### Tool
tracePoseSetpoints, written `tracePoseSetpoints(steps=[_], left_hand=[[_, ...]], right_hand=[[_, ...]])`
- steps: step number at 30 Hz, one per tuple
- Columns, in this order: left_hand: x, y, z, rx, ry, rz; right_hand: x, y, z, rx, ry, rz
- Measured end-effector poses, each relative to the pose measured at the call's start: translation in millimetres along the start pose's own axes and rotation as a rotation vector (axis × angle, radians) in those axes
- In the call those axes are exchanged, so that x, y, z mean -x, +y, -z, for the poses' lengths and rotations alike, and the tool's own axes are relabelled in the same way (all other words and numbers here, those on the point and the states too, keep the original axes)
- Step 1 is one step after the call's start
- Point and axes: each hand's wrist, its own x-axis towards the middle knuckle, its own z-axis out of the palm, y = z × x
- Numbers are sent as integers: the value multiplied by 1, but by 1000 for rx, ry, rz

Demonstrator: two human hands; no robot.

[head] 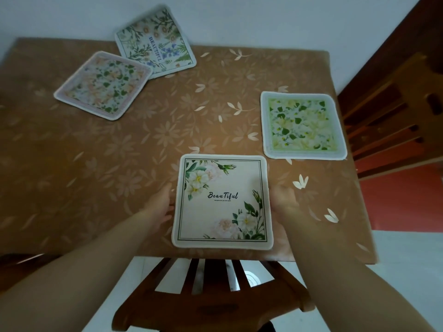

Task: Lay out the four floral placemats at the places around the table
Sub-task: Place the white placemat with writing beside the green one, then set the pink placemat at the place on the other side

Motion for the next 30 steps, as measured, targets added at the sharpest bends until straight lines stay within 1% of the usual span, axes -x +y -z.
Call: tracePoseSetpoints(steps=[3,5,7,9,14,20,24,26,30], left_hand=[[4,13,12,48,58,27],[8,22,21,129,49,35],[16,30,32,227,43,44],[27,35,43,241,53,42],[49,38,84,198,88,-7],[78,10,165,276,9,-16],[94,6,238,307,5,-77],[100,8,284,336,3,-113],[108,21,379,376,-16,-213]], right_hand=[[0,-16,-12,-124,-184,-61],[0,-23,-27,-150,-298,-59],[6,-28,-44,-161,-357,-56],[17,-32,-62,-166,-398,-48],[60,-42,-106,-158,-462,-32],[129,-50,-173,-279,-524,-6],[190,-58,-239,-293,-520,57],[223,-62,-276,-313,-506,93],[290,-63,-350,-390,-536,139]])
